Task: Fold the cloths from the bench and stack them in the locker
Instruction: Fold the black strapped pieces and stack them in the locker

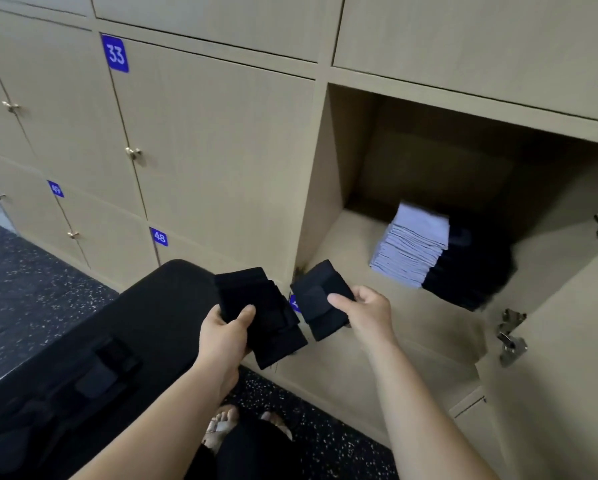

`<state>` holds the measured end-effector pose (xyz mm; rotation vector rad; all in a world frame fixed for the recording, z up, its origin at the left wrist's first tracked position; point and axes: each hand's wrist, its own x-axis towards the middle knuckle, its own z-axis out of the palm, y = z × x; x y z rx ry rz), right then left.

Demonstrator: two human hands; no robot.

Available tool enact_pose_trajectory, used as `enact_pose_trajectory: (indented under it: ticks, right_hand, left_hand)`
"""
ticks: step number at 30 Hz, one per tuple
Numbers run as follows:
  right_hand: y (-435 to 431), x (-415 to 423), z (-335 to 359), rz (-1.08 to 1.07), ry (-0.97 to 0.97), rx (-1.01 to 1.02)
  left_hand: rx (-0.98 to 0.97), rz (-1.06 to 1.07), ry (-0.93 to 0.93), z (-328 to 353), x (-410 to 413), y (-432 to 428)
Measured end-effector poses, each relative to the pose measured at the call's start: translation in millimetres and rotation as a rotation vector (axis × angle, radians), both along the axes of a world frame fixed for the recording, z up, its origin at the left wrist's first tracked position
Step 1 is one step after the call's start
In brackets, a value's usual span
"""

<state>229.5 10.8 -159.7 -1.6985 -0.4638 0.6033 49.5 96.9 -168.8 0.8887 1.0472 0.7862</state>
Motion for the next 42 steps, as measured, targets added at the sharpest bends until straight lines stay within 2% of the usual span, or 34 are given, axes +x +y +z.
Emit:
enact_pose_trajectory:
  ticks: [10,19,23,27,34,42]
  right_hand:
    - [75.7,93.0,-41.6,0.031,-0.003,-0.100]
    - [113.3,136.1,-74.1,-0.011,-0.048,-0.169]
    - [122.6,141.4,-79.5,-0.027,-0.174,-0.209]
    - [123.3,143.1,-87.0,-0.027,-0.223,-0.221]
    - [101.0,115.3,-97.5,-0.093,-0.654,-0.489]
    - [98.6,114.4,-97.3,0.039,-0.713,-0.549]
  left_hand:
    - [-0.010,-0.074,0.002,-33.5,34.0,40.3]
    - [-0.034,-0.100,0.013,-64.2,44.9,53.6]
    - [-0.033,-0.117,0.015,-70.9,48.7,55.8]
    - [-0.047,-0.113,-0.006,-73.1,50.0,56.7]
    - [-0.049,-0.099,-0.022,-74.2,48.1,56.5]
    - [-0.051,-0.123,-0.050,-65.5,44.4,53.7]
